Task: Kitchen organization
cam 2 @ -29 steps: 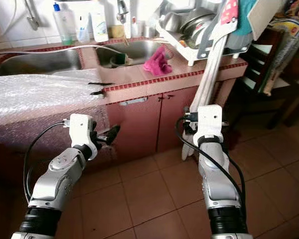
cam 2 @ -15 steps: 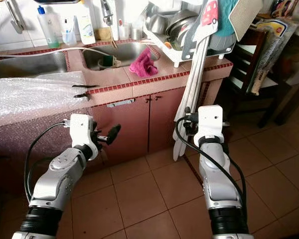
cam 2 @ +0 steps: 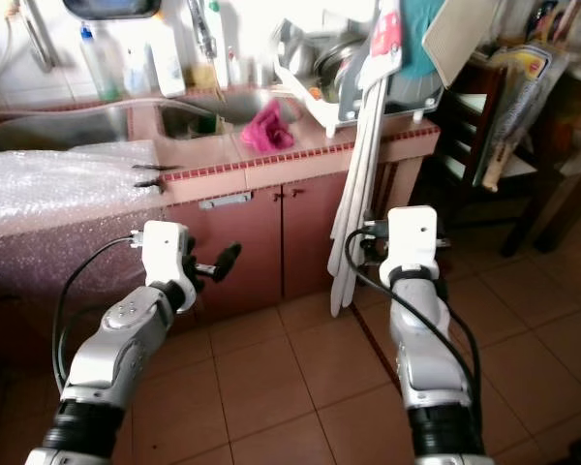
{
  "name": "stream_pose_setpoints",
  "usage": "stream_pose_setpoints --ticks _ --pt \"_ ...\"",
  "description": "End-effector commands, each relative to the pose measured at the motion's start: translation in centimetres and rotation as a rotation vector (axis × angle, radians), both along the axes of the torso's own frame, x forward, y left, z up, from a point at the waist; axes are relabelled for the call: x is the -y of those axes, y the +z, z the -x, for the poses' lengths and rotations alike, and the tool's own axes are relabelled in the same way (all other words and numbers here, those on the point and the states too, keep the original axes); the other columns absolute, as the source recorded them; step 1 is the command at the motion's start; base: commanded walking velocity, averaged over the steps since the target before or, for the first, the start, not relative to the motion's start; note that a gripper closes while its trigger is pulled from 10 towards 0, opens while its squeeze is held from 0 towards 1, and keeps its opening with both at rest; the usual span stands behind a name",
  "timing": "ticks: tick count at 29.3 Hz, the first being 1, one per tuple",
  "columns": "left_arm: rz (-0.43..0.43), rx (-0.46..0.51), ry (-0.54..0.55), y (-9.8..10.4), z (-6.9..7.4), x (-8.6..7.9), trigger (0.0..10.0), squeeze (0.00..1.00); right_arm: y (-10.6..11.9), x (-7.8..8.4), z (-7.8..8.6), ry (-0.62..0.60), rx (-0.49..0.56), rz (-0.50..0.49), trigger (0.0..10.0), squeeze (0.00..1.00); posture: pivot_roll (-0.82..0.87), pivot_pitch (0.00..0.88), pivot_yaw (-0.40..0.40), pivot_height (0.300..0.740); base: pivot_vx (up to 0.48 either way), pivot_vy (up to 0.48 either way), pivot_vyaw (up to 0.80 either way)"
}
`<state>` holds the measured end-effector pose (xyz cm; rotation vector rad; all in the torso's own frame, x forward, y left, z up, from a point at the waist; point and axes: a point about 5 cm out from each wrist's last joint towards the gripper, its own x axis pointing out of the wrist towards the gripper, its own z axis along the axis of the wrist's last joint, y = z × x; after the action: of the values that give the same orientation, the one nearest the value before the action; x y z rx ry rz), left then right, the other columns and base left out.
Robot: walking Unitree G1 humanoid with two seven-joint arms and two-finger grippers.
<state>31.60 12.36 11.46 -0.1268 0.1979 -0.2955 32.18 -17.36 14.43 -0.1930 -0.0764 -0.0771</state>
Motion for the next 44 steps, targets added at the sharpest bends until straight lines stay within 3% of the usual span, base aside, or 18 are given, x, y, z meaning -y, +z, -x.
stream_pose_setpoints --ticks 1,7,9,14,18,27,44 --pt "0.011 0.009 -0.025 0.2 -0.1 0.6 10.0 0.0 0.1 0.5 0.0 -0.017 0.002 0.009 10.0 0.0 0.02 0.0 0.02 0.74 0.0 -0.289 0.0" --pt "-0.039 0.02 0.03 0.3 -1.0 -0.6 10.0 0.0 0.0 0.5 0.1 -0.018 -0.001 0.01 10.0 0.0 0.02 0.0 0.019 0.74 0.0 0.0 0.0" --pt "-0.098 0.056 0.034 0.6 -1.4 -1.1 10.0 0.0 0.0 0.6 0.1 -0.019 -0.002 0.011 10.0 0.0 0.02 0.0 0.019 0.74 0.0 0.0 0.0" --pt "-0.141 0.105 0.042 0.9 -1.7 -1.6 10.0 0.0 -0.1 0.7 0.1 -0.021 -0.002 0.013 10.0 0.0 0.01 0.0 0.021 0.74 0.0 0.0 0.0" --pt "-0.092 0.049 0.01 0.4 -1.6 -1.5 10.0 0.0 -0.2 0.7 0.2 -0.021 -0.004 0.012 10.0 0.0 0.01 0.0 0.021 0.74 0.0 0.0 0.0" --pt "-0.047 0.029 -0.001 -0.9 -1.0 -1.6 10.0 0.0 -0.5 0.8 0.3 -0.02 -0.012 0.001 10.0 0.0 0.01 0.0 0.015 0.74 0.0 0.0 -0.09" --pt "-0.037 0.027 -0.025 -0.9 -0.9 -1.5 10.0 0.0 -0.7 0.6 0.3 -0.017 -0.019 0.0 10.0 0.0 0.01 0.0 0.02 0.74 0.363 0.0 -0.54"
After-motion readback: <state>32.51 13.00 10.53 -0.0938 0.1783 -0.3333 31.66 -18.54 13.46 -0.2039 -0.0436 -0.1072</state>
